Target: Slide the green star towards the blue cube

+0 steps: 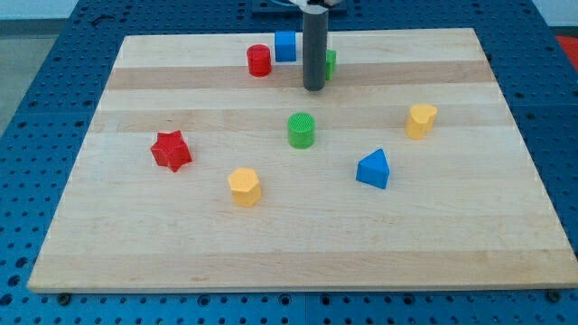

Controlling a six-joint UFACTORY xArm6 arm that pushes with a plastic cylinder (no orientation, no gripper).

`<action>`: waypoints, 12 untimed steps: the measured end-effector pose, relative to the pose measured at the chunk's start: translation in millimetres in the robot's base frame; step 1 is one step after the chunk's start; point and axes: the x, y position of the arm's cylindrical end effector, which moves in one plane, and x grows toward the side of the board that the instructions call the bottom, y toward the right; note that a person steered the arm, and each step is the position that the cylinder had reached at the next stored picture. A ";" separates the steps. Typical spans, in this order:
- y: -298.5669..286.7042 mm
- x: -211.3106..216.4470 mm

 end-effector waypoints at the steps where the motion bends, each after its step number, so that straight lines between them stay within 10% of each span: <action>1: 1.0 -10.6; 12: 30.1 -43.8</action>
